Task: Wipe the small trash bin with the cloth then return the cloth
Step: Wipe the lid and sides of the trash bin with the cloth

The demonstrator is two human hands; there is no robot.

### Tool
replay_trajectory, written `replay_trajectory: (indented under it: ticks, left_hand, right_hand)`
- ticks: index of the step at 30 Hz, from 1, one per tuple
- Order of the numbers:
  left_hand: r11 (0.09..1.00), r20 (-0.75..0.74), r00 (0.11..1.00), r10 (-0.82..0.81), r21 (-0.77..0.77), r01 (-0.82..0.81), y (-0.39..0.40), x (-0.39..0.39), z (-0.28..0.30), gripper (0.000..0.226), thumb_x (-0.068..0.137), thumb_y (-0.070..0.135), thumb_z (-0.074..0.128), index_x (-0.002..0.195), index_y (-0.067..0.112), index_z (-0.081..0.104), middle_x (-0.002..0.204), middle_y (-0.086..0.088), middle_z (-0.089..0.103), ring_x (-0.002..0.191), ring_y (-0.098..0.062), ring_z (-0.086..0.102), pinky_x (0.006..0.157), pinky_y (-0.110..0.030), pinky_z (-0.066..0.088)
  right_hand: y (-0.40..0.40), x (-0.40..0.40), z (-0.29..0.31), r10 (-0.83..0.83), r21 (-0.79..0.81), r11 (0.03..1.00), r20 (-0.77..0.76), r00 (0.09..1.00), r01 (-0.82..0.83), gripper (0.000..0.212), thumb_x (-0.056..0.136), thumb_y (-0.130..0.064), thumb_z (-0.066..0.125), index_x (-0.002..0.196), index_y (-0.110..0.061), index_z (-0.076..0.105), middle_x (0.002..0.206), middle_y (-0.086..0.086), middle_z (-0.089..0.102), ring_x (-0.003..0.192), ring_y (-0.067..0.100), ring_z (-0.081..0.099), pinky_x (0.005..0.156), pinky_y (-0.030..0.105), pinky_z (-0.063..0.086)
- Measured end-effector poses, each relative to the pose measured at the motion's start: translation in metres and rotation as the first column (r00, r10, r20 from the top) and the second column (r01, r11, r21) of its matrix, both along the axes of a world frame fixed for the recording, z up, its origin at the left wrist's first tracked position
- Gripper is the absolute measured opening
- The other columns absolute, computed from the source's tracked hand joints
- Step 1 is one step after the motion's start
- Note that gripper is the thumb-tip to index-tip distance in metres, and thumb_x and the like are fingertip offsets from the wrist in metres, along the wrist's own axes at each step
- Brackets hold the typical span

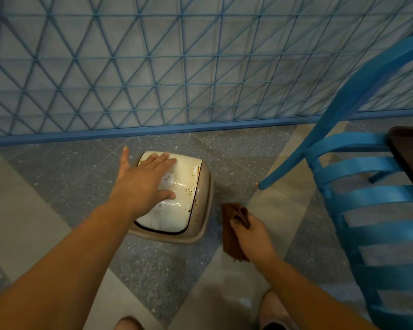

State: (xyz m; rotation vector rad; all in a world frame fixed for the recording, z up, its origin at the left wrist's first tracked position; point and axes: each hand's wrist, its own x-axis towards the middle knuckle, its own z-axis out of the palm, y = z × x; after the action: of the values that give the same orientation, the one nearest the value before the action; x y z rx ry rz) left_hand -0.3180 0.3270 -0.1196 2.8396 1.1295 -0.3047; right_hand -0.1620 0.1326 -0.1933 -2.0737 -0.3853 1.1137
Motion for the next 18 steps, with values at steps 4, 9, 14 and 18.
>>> replay_trajectory:
  ticks: [4, 9, 14, 18]
  left_hand:
    - [0.999, -0.036, 0.999, -0.037, -0.034, 0.035, 0.008, 0.004, 0.006, 0.083, 0.082, 0.068, 0.048, 0.149, 0.038, 0.01, 0.159, 0.012, 0.01, 0.147, -0.01, 0.009, 0.11, -0.058, -0.02]
    - [0.987, 0.041, 0.988, 0.146, -0.067, -0.143, -0.004, 0.027, 0.008, 0.1, 0.064, 0.088, 0.043, 0.146, 0.035, 0.021, 0.152, 0.007, 0.033, 0.143, -0.015, 0.025, 0.107, -0.059, -0.023]
    - [0.988, -0.033, 0.988, 0.152, 0.038, -0.151, -0.018, 0.041, -0.006, 0.112, 0.059, 0.089, 0.045, 0.15, 0.033, 0.011, 0.159, 0.004, 0.016, 0.147, -0.018, 0.011, 0.106, -0.064, -0.021]
    - [0.99, -0.04, 0.989, 0.14, 0.036, -0.139, -0.018, 0.037, -0.007, 0.113, 0.058, 0.088, 0.049, 0.15, 0.034, 0.011, 0.159, 0.005, 0.013, 0.147, -0.018, 0.008, 0.107, -0.062, -0.021]
  right_hand:
    - [0.033, 0.001, 0.013, -0.044, 0.135, 0.99, 0.061, 0.997, 0.035, 0.015, 0.096, -0.02, 0.051, 0.104, -0.023, 0.063, 0.081, -0.003, 0.062, 0.075, 0.012, 0.059, 0.075, 0.03, 0.048]
    - [0.07, 0.007, 0.008, 0.122, 0.078, 0.986, 0.27, 0.955, -0.148, 0.015, 0.095, -0.016, 0.048, 0.091, -0.011, 0.062, 0.092, 0.008, 0.06, 0.082, 0.02, 0.057, 0.072, 0.027, 0.039]
    - [0.065, 0.01, -0.006, 0.405, -0.119, 0.909, 0.48, 0.779, -0.399, 0.025, 0.092, -0.008, 0.045, 0.112, -0.006, 0.061, 0.103, 0.011, 0.05, 0.097, 0.029, 0.055, 0.073, 0.023, 0.033]
    - [0.045, 0.011, -0.016, 0.535, -0.155, 0.816, 0.57, 0.624, -0.557, 0.058, 0.086, 0.0, 0.045, 0.139, -0.023, 0.048, 0.113, 0.011, 0.052, 0.101, 0.026, 0.052, 0.082, 0.027, 0.04]
